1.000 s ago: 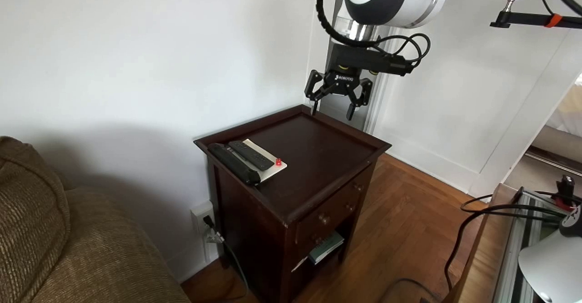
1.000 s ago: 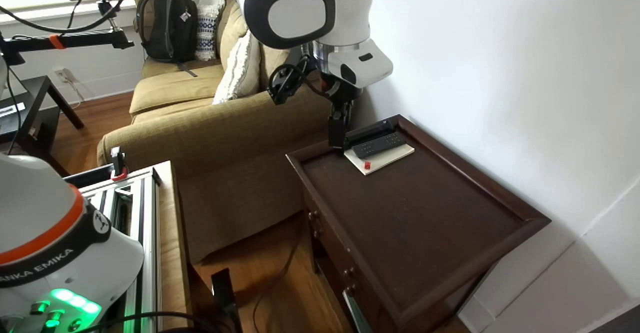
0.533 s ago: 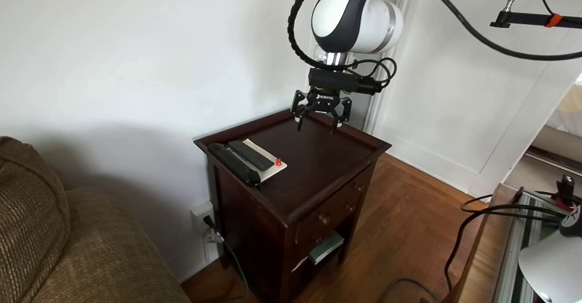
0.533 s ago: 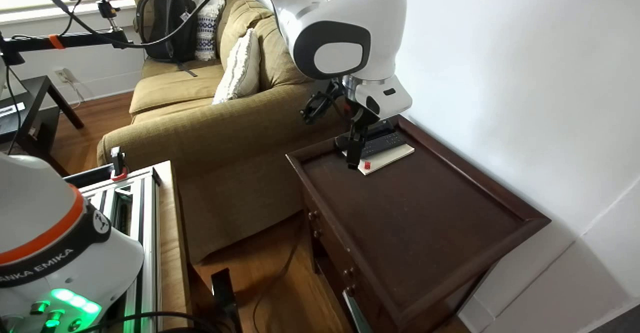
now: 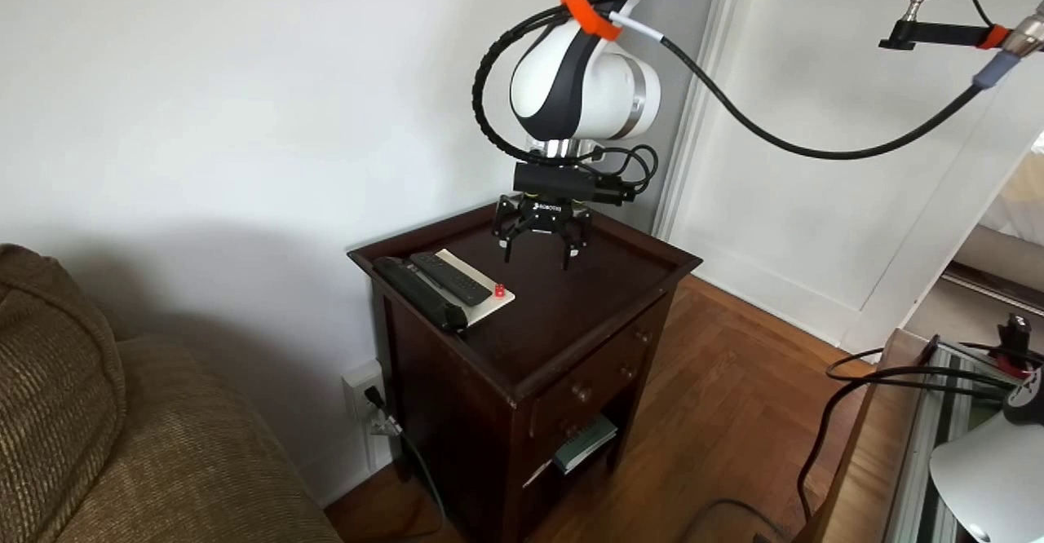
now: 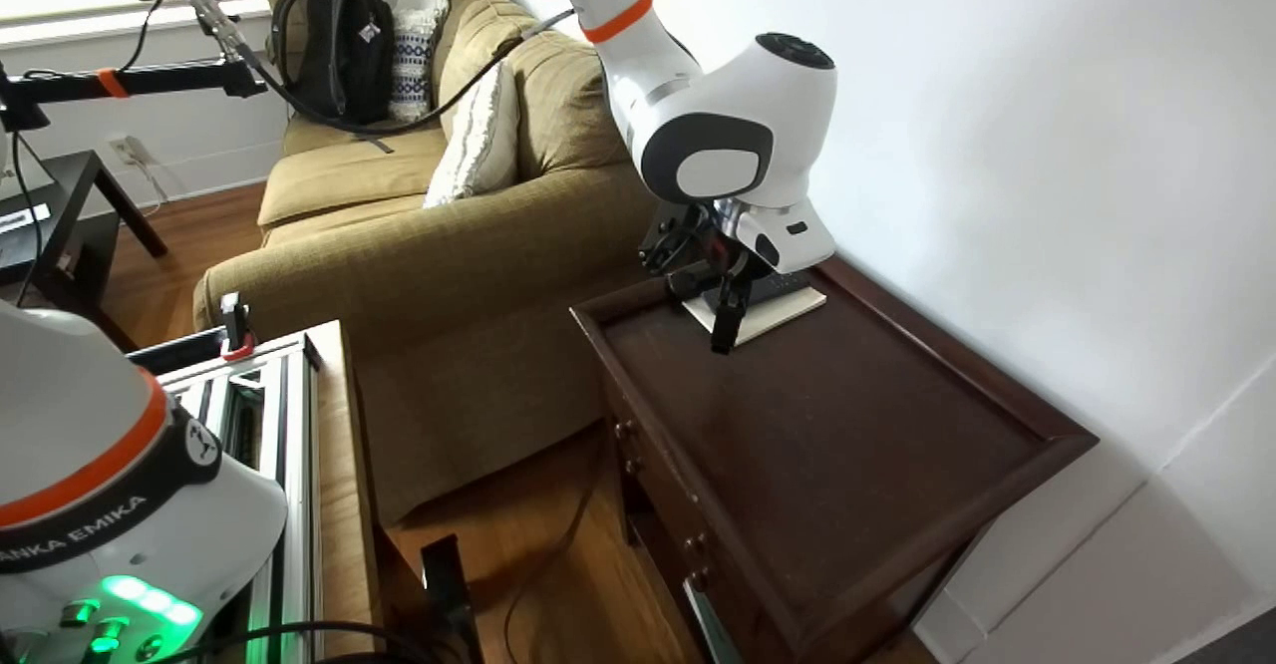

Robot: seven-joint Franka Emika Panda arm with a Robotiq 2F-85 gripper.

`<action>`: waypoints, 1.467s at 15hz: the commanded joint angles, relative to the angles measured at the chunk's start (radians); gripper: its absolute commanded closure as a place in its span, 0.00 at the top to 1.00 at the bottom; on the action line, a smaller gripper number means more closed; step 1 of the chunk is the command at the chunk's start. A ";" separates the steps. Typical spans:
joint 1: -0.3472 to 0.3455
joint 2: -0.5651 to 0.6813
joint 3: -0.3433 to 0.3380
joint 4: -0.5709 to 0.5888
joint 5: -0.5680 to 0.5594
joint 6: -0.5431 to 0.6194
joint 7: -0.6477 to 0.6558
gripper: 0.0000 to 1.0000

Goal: Move the orange object to the right

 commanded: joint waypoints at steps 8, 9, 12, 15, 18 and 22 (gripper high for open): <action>0.015 0.143 -0.006 0.155 0.104 -0.039 0.011 1.00; 0.014 0.149 -0.005 0.164 0.113 -0.048 0.013 1.00; 0.017 0.164 -0.008 0.190 0.127 -0.076 0.030 1.00; 0.017 0.175 -0.009 0.213 0.131 -0.112 0.048 0.89; 0.017 0.183 -0.011 0.231 0.130 -0.132 0.063 0.66; 0.009 0.194 -0.004 0.248 0.140 -0.133 0.064 0.66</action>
